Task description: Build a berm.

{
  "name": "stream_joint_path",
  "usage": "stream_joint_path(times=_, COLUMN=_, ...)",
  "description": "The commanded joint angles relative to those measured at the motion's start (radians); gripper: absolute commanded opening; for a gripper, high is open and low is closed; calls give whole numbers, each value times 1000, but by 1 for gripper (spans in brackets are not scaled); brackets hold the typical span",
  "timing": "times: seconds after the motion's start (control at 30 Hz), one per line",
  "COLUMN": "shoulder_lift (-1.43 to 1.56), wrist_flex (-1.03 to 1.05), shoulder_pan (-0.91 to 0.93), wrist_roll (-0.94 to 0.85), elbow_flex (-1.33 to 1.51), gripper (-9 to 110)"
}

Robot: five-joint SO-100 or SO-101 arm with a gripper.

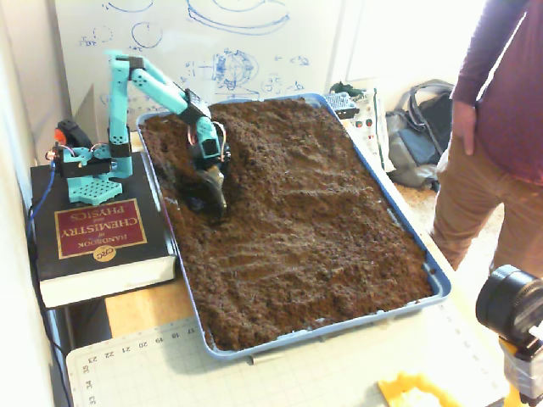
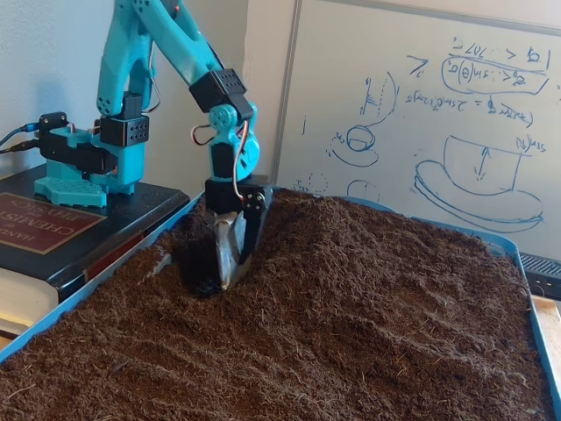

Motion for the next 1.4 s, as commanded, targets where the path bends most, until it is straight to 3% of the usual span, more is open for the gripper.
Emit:
stream_joint_path(times=0.0, shoulder_lift=20, wrist_flex=-69, shoulder_pan=11, wrist_roll=11, elbow_flex=-181, gripper=0)
stream_joint_path(times=0.23, shoulder_lift=75, wrist_flex=-67, shoulder_pan=5, wrist_roll=11, elbow_flex=-325, gripper=0)
stream_joint_path(times=0.47, shoulder_lift=115, wrist_flex=-37, shoulder_pan=-3, wrist_roll=11, elbow_flex=-282, gripper=0)
stream_joint_path(times=0.67, shoulder_lift=264, wrist_flex=235, shoulder_pan=-72, wrist_roll=28, elbow_flex=-80, gripper=0)
stream_joint_path(times=0.83, shoulder_lift=485, wrist_flex=505, shoulder_pan=-161, wrist_roll=219, elbow_flex=-46, gripper=0)
stream_joint_path(times=0.97, shoulder_lift=571, wrist_flex=607, shoulder_pan=-261, wrist_roll=356, elbow_flex=-18, gripper=0)
stream_joint_path(times=1.2, shoulder_lift=377, wrist_flex=581, shoulder_pan=-359, wrist_roll=379, elbow_flex=86, gripper=1)
stream_joint_path(times=1.37, shoulder_lift=213, wrist_flex=394, shoulder_pan=-356, wrist_roll=377, elbow_flex=86, gripper=1)
